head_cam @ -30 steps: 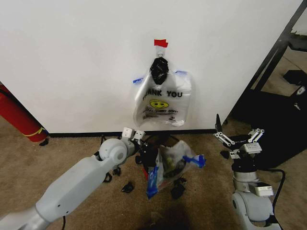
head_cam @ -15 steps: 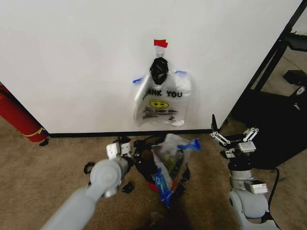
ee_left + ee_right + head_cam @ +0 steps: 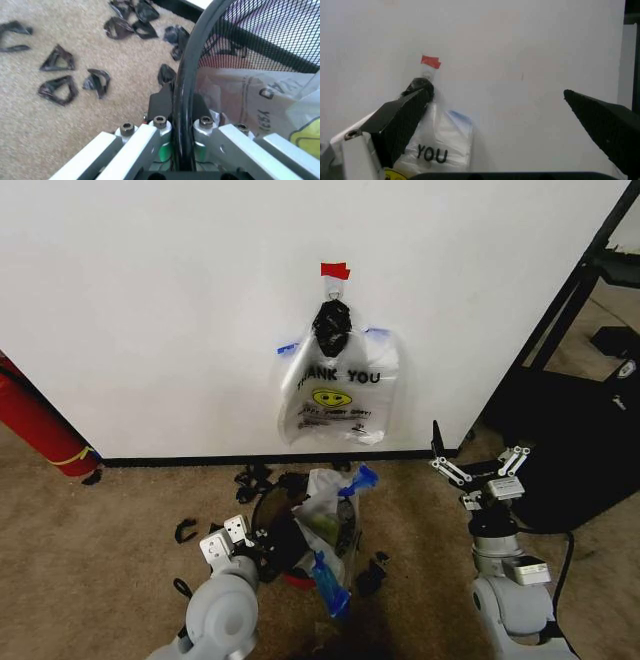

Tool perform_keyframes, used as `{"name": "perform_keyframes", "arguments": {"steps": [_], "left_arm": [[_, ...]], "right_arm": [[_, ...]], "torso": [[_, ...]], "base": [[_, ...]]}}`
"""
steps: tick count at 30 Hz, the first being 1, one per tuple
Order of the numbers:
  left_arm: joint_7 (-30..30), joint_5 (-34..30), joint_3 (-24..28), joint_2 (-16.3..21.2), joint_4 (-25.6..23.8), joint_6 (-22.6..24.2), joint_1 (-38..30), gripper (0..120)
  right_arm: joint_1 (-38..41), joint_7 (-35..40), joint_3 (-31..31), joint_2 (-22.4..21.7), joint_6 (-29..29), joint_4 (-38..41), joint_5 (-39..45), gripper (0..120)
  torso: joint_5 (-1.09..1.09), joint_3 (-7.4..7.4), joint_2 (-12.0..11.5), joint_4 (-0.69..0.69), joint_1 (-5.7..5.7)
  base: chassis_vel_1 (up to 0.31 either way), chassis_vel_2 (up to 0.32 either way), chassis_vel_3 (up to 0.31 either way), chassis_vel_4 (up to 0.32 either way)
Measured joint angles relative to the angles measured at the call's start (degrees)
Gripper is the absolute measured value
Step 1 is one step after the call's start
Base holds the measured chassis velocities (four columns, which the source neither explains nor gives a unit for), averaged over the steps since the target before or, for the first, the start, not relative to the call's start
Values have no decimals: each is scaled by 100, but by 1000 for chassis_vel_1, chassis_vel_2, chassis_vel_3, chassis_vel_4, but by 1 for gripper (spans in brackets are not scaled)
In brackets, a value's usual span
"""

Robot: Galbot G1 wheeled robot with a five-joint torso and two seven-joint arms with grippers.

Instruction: Pick up the garbage bag from the wall and place it over the trash bin.

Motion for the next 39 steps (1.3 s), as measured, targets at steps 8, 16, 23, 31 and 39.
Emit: {"name": "perform_keyframes", "arguments": {"steps": [8,16,23,31,39], "left_arm": [[-98,-463,141,-85,205,270,-249,0],[-12,-547,235,-33,278,294,-486,12],[186,-173,147,197,-207,299,-207,38],[2301,1343,40,1088,-1034,35,58,69],[4898,1737,587,2286,-839,333,-1185,96]], "right_arm": [[-56,-9,29,-18,32,2,0,100],[-123,-46,37,15,81,-7,-12,100],[-134,-50,48,43,94,-9,-14,100],[-105,-156,38,120,121,-126,-24,100],[-55,-174,419,99,-210,-462,-628,100]], "torso": [[0,0,0,0,0],[0,0,0,-1,0],[-1,0,0,1,0],[-1,0,-1,1,0],[-2,1,-1,0,1]], "base": [[0,0,0,0],[0,0,0,0],[0,0,0,0],[0,0,0,0],[0,0,0,0]]}}
